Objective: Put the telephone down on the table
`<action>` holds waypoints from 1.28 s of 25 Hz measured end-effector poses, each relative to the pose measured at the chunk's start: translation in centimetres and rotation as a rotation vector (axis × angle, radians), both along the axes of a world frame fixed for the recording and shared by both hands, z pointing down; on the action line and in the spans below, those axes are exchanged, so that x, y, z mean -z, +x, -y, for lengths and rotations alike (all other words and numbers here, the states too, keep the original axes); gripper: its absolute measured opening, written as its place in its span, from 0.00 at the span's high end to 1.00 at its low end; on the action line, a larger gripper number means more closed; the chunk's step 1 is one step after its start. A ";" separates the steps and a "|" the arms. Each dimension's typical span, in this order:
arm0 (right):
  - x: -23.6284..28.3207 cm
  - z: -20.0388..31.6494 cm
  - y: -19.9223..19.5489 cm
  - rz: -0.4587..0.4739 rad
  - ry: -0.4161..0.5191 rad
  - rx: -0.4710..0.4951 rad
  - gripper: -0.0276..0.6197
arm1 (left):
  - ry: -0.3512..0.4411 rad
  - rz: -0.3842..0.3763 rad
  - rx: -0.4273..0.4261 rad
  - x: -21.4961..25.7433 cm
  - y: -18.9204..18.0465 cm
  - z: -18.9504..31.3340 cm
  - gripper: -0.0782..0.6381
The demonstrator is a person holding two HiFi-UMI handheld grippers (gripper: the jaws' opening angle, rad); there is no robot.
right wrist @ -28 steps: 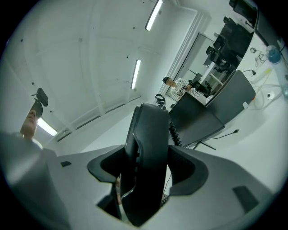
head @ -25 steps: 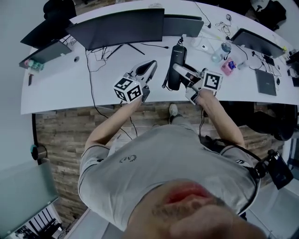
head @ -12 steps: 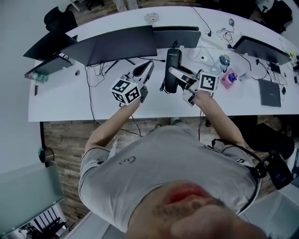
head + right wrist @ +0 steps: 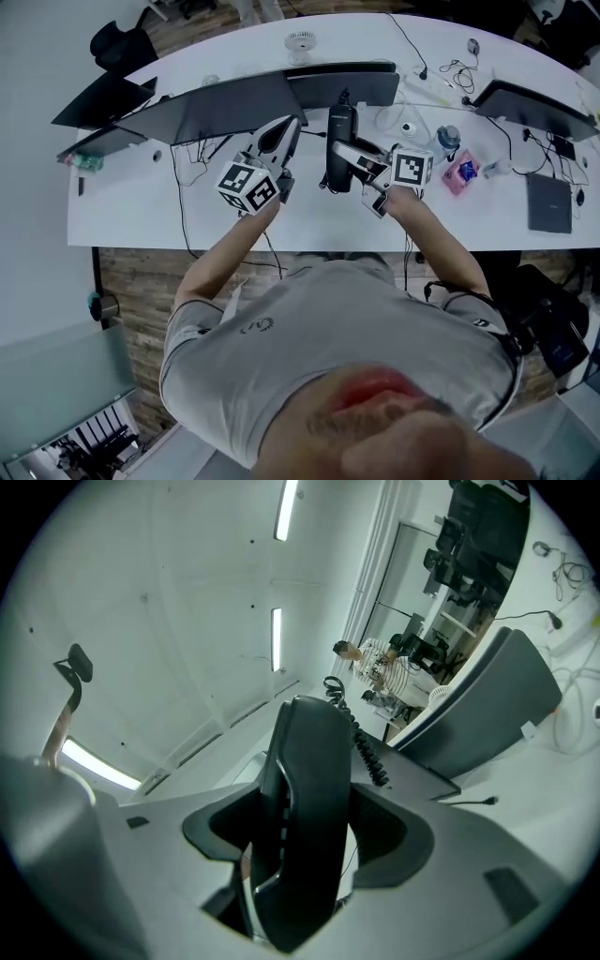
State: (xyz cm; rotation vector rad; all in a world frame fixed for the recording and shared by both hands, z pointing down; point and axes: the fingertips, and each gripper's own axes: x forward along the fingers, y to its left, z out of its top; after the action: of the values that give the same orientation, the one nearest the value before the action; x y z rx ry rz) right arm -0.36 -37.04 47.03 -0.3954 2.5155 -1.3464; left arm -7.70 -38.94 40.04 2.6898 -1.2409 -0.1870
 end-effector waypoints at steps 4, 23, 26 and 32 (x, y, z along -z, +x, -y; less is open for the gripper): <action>-1.1 -0.1 -0.3 -0.010 -0.025 0.015 0.49 | 0.003 0.002 0.001 0.2 0.4 0.8 0.88; -2.6 -0.6 -3.8 -0.087 -0.031 -0.002 0.49 | 0.054 -0.054 -0.117 2.4 -0.4 1.0 0.88; -3.6 -1.3 -6.4 -0.106 -0.051 -0.005 0.49 | 0.046 -0.069 -0.124 2.3 -2.9 0.5 0.88; -7.0 -1.8 -7.8 -0.150 -0.099 -0.002 0.49 | 0.034 -0.088 -0.134 1.4 -4.1 0.4 0.88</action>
State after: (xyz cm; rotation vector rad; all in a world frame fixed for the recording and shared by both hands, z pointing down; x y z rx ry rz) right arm -8.12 -35.29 54.05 -0.5376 2.5726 -1.4971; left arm -11.81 -39.38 38.65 2.7486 -1.0377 -0.3070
